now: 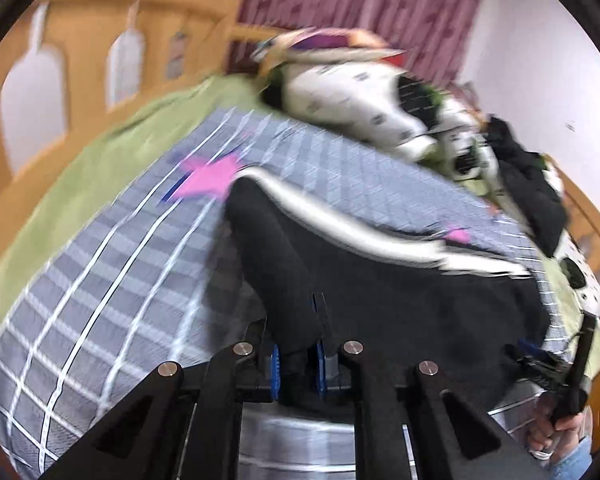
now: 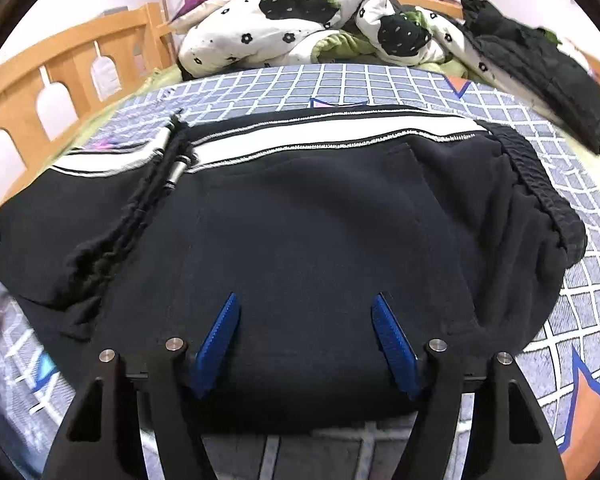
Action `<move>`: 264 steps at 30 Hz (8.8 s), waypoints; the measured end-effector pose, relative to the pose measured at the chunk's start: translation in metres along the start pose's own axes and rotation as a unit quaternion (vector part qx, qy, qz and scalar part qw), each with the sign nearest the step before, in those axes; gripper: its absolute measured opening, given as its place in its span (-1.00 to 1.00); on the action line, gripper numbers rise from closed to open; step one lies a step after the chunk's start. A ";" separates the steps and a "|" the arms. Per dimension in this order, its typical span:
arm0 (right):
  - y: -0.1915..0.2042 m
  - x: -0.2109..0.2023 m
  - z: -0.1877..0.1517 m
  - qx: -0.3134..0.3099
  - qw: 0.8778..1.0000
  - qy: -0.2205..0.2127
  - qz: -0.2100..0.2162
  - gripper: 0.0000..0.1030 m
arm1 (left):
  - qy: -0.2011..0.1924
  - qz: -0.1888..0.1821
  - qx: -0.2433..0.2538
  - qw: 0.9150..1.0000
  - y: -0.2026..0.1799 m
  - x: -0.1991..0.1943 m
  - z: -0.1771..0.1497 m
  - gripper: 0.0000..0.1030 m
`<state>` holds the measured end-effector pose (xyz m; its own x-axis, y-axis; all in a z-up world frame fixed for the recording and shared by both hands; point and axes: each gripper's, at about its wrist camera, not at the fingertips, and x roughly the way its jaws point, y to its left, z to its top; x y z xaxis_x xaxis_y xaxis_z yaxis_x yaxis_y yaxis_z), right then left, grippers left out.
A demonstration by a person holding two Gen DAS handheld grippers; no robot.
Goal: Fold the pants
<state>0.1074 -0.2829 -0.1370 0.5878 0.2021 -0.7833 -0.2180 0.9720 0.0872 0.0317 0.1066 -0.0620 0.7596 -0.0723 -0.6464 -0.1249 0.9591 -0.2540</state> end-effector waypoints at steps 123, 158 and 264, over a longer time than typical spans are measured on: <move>-0.205 0.068 0.100 0.090 0.991 0.064 0.070 0.50 | 0.161 -0.137 0.029 0.977 -0.193 0.208 -0.012 -0.28; -0.030 0.024 0.093 0.064 0.996 -0.018 0.067 -0.40 | 0.069 0.003 0.121 0.990 -0.041 0.135 0.078 -0.34; -0.009 -0.045 0.024 0.008 0.998 -0.053 0.014 0.01 | 0.048 -0.051 0.114 0.991 -0.042 0.026 -0.034 -0.25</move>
<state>0.1014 -0.2975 -0.0880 0.6610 0.2408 -0.7107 -0.2236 0.9673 0.1198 0.0350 0.0555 -0.0928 0.6960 -0.1863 -0.6935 0.1042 0.9817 -0.1591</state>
